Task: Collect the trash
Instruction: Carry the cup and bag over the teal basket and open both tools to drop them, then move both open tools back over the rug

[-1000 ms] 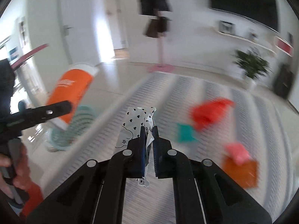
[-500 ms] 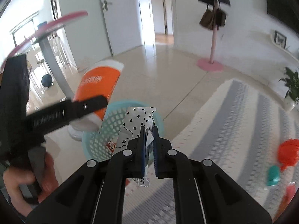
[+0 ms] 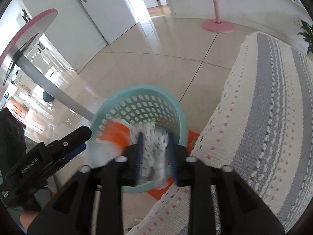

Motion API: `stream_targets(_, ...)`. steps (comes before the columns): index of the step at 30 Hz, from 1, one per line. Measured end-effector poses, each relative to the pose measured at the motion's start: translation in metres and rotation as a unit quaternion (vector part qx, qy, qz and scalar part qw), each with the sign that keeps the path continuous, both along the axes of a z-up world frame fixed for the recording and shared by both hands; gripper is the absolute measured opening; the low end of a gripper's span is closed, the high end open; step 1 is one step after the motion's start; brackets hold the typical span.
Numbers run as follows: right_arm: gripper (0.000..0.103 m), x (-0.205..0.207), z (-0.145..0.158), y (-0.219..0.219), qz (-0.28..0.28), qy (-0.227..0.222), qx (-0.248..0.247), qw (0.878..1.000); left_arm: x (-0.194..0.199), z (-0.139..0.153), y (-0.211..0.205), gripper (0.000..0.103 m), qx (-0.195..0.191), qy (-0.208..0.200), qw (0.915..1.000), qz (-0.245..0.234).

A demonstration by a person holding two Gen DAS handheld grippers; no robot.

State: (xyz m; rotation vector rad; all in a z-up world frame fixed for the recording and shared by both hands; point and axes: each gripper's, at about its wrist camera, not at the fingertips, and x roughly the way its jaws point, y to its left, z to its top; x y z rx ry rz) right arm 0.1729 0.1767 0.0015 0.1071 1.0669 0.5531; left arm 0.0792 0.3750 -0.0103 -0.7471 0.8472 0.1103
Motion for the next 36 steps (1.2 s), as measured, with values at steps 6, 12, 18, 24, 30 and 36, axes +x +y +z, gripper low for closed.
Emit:
stream_targets(6,0.054,-0.01,0.012,-0.024,-0.006,-0.027,-0.002,1.0,0.001,0.006,-0.011,0.073,0.0,-0.015,0.9998,-0.012)
stream_targets(12,0.054,-0.034,0.05,-0.084,-0.04,-0.086,-0.014,0.995,0.001,0.037,-0.061,0.073,0.054,-0.069,0.9938,-0.068)
stream_targets(18,0.054,-0.058,0.083,-0.193,-0.128,-0.14,-0.022,0.982,-0.007,0.066,-0.15,0.072,0.09,-0.135,0.9711,-0.175)
stream_targets(24,0.054,-0.084,0.088,-0.299,-0.217,-0.165,-0.06,0.96,-0.007,0.078,-0.258,0.072,0.112,-0.162,0.9377,-0.286)
stream_targets(30,0.054,-0.104,0.063,-0.374,-0.266,-0.182,-0.135,0.937,0.012,0.068,-0.354,0.073,0.142,-0.149,0.9129,-0.353)
stream_targets(36,0.054,-0.103,0.022,-0.414,-0.27,-0.164,-0.141,0.938,0.048,0.024,-0.415,0.076,0.191,-0.08,0.902,-0.379)
